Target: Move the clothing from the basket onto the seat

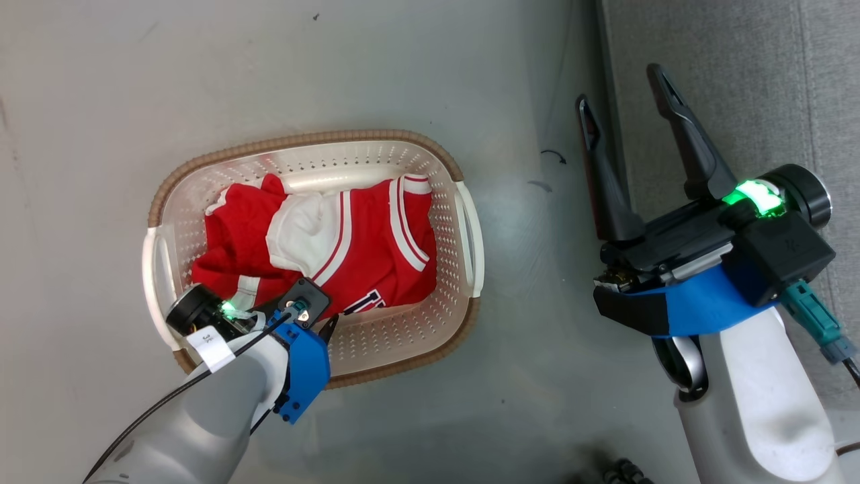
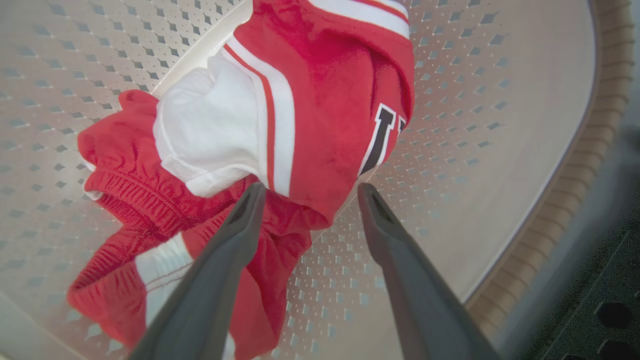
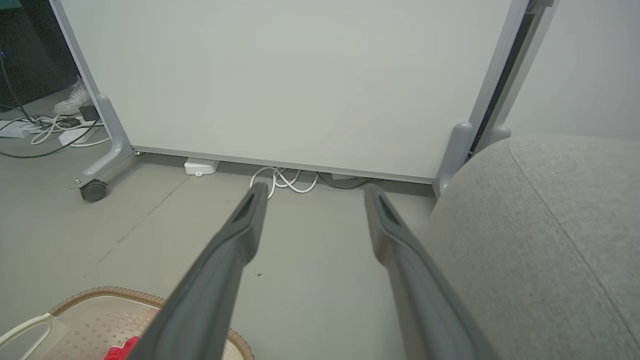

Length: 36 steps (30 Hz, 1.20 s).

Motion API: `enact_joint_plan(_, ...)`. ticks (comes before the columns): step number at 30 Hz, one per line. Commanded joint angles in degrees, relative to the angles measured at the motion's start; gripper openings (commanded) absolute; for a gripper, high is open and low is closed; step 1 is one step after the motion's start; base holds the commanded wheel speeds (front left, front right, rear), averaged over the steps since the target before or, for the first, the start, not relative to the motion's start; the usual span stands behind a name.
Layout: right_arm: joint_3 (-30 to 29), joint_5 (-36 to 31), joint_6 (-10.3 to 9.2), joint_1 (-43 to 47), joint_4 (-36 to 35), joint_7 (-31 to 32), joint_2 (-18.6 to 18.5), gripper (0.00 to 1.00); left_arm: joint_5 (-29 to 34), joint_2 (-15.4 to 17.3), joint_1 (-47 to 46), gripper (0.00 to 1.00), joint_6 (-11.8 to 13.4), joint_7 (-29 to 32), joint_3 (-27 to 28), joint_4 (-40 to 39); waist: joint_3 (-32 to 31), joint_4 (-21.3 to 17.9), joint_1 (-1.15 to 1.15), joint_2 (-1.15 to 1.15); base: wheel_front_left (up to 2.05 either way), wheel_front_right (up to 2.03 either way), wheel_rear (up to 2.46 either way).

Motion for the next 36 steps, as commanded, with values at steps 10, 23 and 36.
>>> enact_joint_plan(10, -0.3, -0.6, 0.03, -1.9, -1.5, -0.2, -0.2, 1.00, -5.9, 1.0, -3.6, 1.00, -0.1, 2.8, -3.2, -2.2, 4.0, 0.1, -0.01, 0.00, 0.00, 0.00, 0.00)
enact_joint_plan(23, -1.0, -0.4, 0.03, -2.6, -3.3, -0.2, -0.2, 1.00, -7.5, 0.5, -6.3, 1.00, -0.1, 7.1, -4.1, -1.7, 8.5, -0.2, -0.01, 0.00, 0.00, 0.00, 0.00)
enact_joint_plan(36, -0.8, 0.4, 0.03, -2.2, -4.7, -0.2, -0.2, 1.00, -5.7, -0.4, -8.5, 0.33, -0.1, 2.3, -4.2, 0.0, 10.7, -0.5, -0.01, 0.00, 0.00, 0.00, 0.00)
